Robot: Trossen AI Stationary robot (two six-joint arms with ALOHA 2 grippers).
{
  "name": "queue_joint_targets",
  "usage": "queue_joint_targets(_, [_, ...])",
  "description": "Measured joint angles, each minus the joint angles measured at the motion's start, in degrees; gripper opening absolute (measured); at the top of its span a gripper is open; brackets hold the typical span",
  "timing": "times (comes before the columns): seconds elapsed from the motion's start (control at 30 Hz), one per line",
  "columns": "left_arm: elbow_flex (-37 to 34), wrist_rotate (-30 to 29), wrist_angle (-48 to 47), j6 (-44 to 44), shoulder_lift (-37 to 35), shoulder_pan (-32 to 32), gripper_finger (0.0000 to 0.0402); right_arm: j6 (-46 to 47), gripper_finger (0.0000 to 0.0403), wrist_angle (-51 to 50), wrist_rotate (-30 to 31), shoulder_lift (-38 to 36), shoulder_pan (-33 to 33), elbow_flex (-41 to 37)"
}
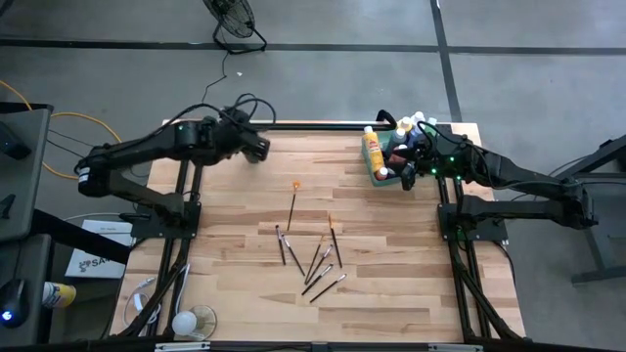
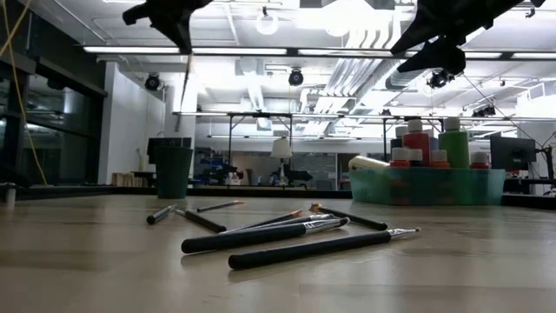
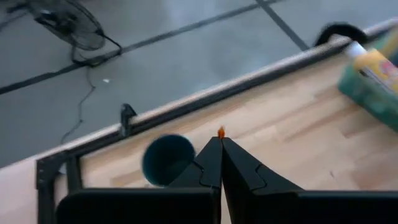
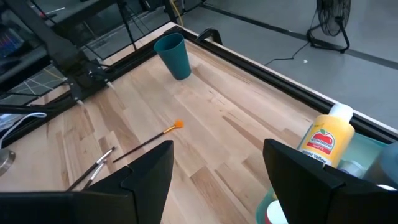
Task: Pick & Place Paint Supplies
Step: Put the gold paintbrush into the blue cup
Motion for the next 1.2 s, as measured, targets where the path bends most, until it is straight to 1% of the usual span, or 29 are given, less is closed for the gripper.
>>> queue_joint_targets(0.33, [0.1,-0.7,0.4,4.3,0.0,6.8,0.0,0.1,0.0243,0.2,0.0,0.0,0.0,0.0])
queue_joint_targets(0.53, [0.1,1.1,-0.3,6.9,0.1,9.9,0.0,0.3,0.0243,0.2,0.0,0.0,0.0,0.0])
queue_joint_targets(0.8, [0.1,1.3,-0.4,8.9,1.5,12.4,0.0,0.5,0.0243,0.2,0.1,0.0,0.0,0.0])
queue_joint_targets(0.93, [-1.1,1.4,0.0,9.9,2.5,14.1,0.0,0.5,0.0243,0.2,0.3,0.0,0.0,0.0])
queue_joint_targets(1.1, [-1.7,2.0,0.6,9.9,2.7,14.0,0.0,1.6,0.0243,0.2,0.3,0.0,0.0,0.0])
queue_joint_targets(1.2, [-1.7,4.3,0.0,9.9,2.6,14.0,0.0,1.8,0.0243,0.2,0.2,0.0,0.0,0.0])
